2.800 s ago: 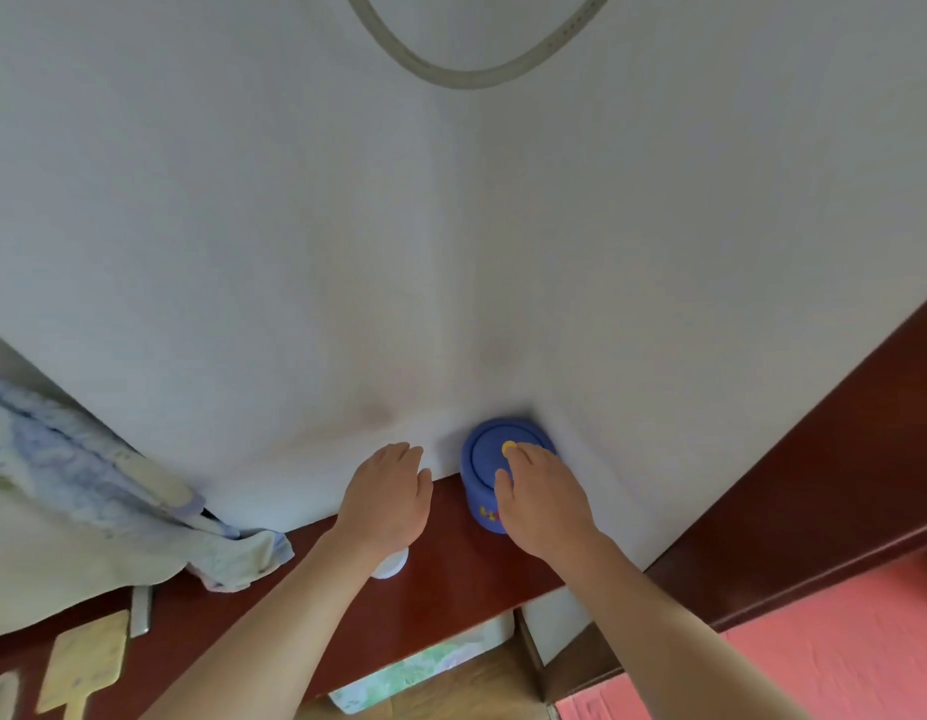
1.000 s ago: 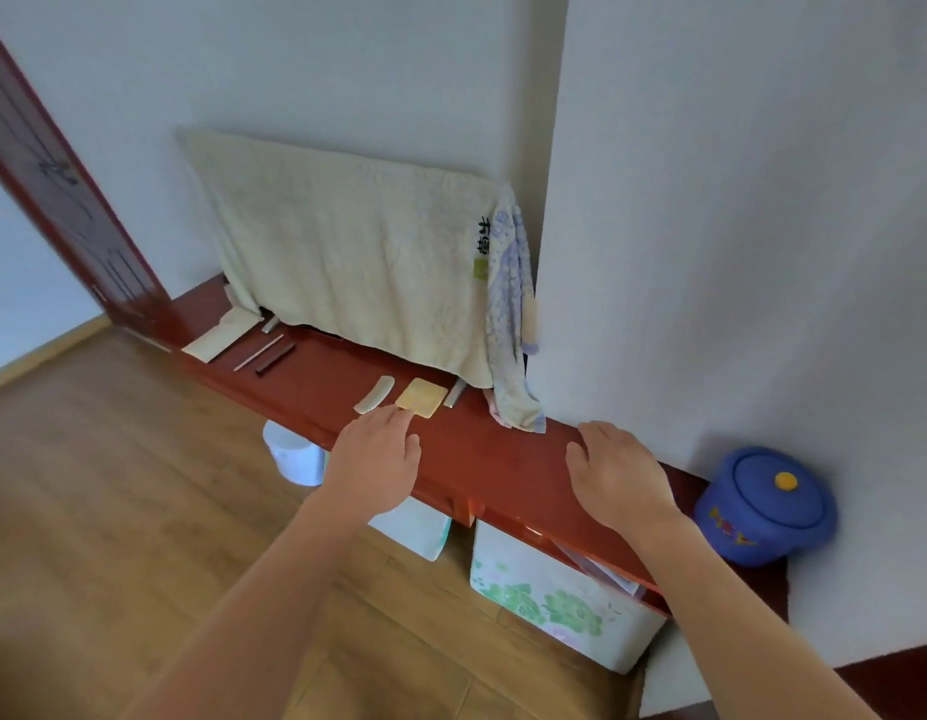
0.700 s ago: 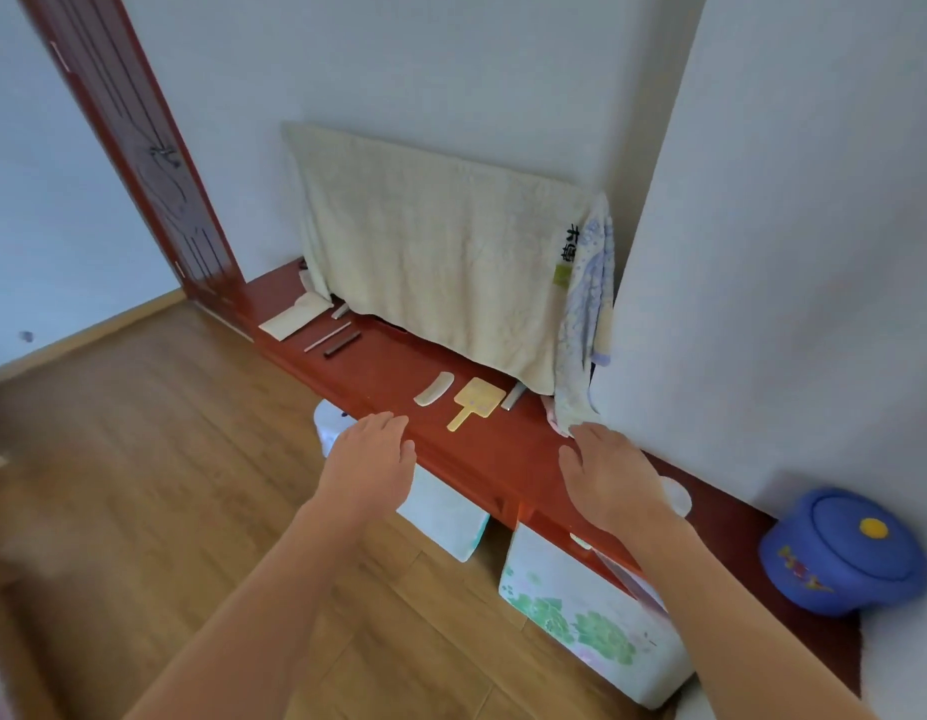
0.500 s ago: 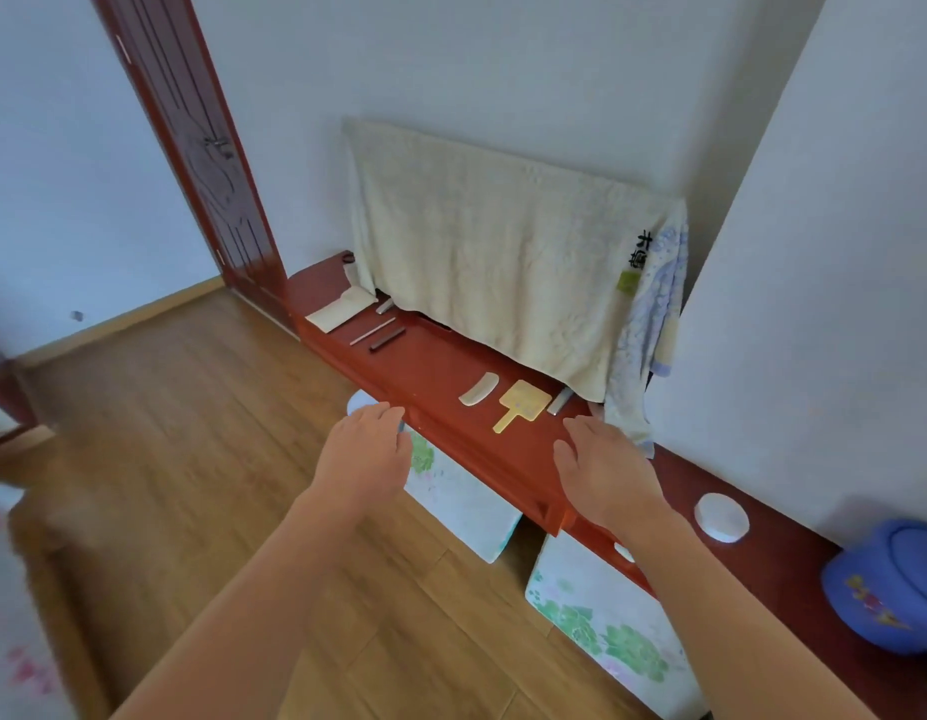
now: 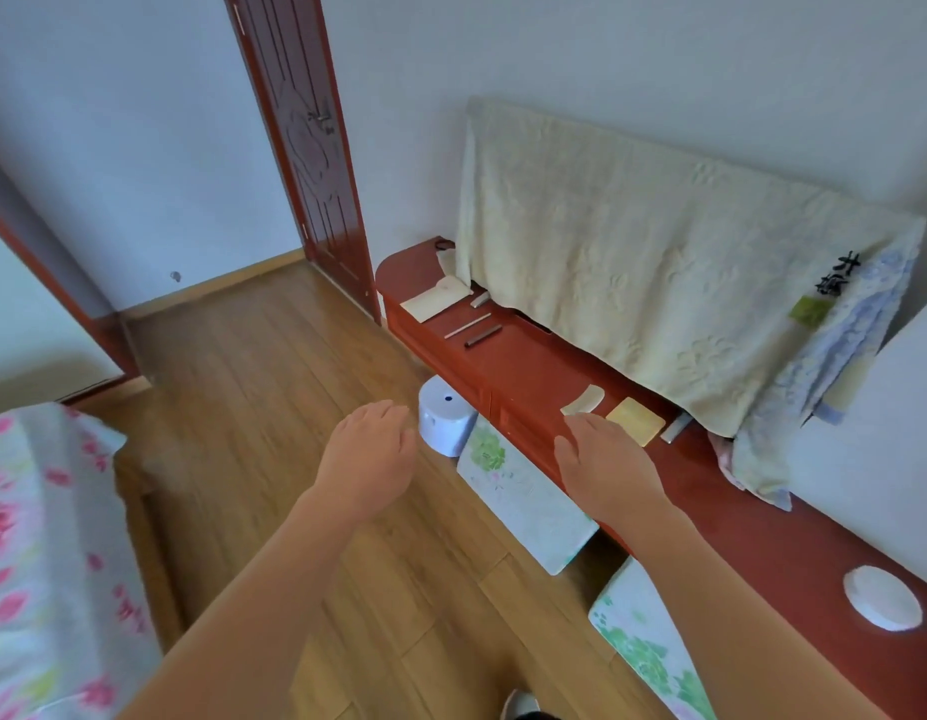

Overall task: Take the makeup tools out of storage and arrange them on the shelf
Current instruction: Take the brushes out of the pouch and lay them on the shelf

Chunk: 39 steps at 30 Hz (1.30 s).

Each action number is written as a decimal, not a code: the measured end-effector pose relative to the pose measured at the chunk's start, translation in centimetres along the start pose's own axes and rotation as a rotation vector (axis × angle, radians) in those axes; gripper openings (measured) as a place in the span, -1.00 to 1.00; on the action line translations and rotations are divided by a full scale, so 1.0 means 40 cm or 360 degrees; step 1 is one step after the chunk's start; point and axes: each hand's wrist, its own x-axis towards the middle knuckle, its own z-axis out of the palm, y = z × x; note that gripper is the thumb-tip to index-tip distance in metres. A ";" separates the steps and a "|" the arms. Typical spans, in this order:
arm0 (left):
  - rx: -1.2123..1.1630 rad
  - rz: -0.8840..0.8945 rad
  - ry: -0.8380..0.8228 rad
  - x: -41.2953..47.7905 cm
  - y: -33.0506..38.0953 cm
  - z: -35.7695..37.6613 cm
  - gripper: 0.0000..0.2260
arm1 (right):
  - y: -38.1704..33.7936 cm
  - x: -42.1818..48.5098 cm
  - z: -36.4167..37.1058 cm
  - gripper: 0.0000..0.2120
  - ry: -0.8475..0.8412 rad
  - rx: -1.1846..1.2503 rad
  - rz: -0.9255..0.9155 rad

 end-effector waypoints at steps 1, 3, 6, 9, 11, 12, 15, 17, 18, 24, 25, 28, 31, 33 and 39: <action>0.0005 -0.0010 0.0001 0.017 -0.016 0.002 -0.66 | -0.011 0.027 0.007 -0.65 -0.0010 0.0010 -0.0038; 0.0032 -0.0048 0.0010 0.058 -0.050 0.004 -0.65 | -0.035 0.087 0.016 -0.58 -0.0012 0.0006 -0.0131; 0.0067 -0.0125 0.0001 0.110 -0.093 -0.001 -0.62 | -0.076 0.186 0.028 -0.63 -0.0023 0.0021 -0.0183; 0.0138 -0.0199 0.0010 0.156 -0.139 -0.014 -0.59 | -0.129 0.287 0.039 -0.63 -0.0061 0.0005 -0.0288; 0.0127 -0.0272 0.0014 0.187 -0.173 -0.026 -0.59 | -0.168 0.346 0.046 -0.60 -0.0086 -0.0006 -0.0371; 0.0111 -0.0309 0.0016 0.200 -0.188 -0.035 -0.59 | -0.189 0.374 0.050 -0.62 -0.0096 0.0023 -0.0383; 0.0068 -0.0363 0.0013 0.224 -0.238 -0.059 -0.59 | -0.253 0.444 0.065 -0.65 -0.0133 0.0076 -0.0385; 0.0049 -0.0388 0.0002 0.239 -0.279 -0.078 -0.61 | -0.291 0.488 0.083 -0.64 -0.0156 0.0025 -0.0416; 0.0040 -0.0405 0.0003 0.251 -0.303 -0.087 -0.63 | -0.312 0.509 0.091 -0.63 -0.0153 0.0015 -0.0433; 0.0005 -0.0421 0.0018 0.354 -0.482 -0.125 -0.61 | -0.448 0.634 0.153 -0.62 -0.0129 0.0014 -0.0382; -0.0003 -0.0407 0.0006 0.374 -0.514 -0.132 -0.61 | -0.472 0.656 0.165 -0.62 -0.0125 0.0029 -0.0356; 0.0007 -0.0358 -0.0017 0.448 -0.605 -0.147 -0.60 | -0.539 0.718 0.199 -0.62 -0.0107 0.0053 -0.0277; 0.0036 -0.0308 -0.0055 0.525 -0.672 -0.146 -0.58 | -0.589 0.767 0.225 -0.64 -0.0100 0.0054 -0.0208; 0.0049 -0.0259 -0.0074 0.579 -0.704 -0.148 -0.58 | -0.612 0.795 0.238 -0.64 -0.0091 0.0067 -0.0159; 0.0060 -0.0131 -0.0101 0.752 -0.730 -0.133 -0.57 | -0.598 0.898 0.275 -0.81 0.0010 -0.0022 -0.0096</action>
